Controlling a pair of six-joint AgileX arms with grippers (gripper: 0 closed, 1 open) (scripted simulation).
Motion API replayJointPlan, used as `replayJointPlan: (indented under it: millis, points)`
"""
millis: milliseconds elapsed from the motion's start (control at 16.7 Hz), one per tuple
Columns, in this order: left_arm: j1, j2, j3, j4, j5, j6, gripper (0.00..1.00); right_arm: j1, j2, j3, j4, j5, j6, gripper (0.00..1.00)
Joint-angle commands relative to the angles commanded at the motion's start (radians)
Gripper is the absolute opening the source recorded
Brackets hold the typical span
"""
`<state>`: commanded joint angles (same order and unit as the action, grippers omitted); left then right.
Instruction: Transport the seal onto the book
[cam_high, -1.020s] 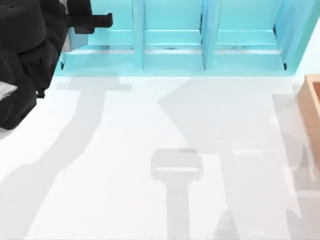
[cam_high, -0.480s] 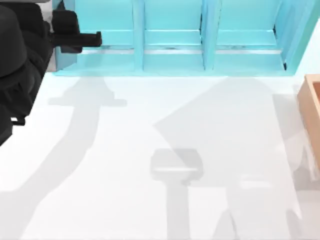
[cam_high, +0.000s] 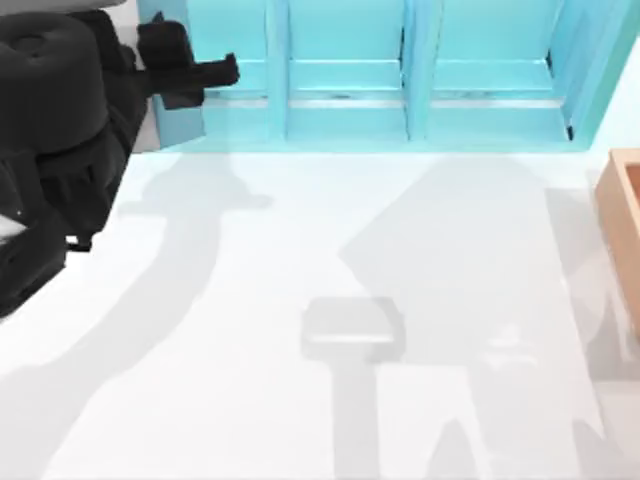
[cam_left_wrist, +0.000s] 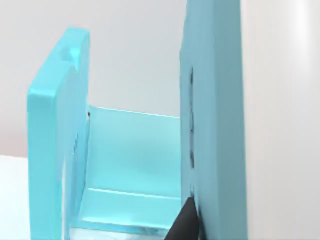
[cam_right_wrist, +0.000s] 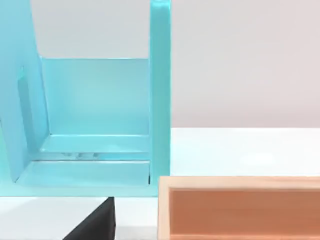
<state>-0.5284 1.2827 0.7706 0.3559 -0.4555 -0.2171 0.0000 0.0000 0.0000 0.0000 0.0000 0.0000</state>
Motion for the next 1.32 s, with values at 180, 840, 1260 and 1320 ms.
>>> replayJointPlan:
  millis: [180,840,1260,1320]
  points:
    - [-0.066,0.089,0.033,-0.034,-0.066,-0.205,0.00,0.000,0.000,0.000,0.000,0.000,0.000,1.00]
    - [-0.384,0.575,0.255,-0.170,-0.416,-1.219,0.00,0.000,0.000,0.000,0.000,0.000,0.000,1.00]
    - [-0.544,0.797,0.455,-0.166,-0.618,-1.769,0.00,0.000,0.000,0.000,0.000,0.000,0.000,1.00]
    - [-0.557,0.814,0.476,-0.163,-0.638,-1.817,0.00,0.000,0.000,0.000,0.000,0.000,0.000,1.00]
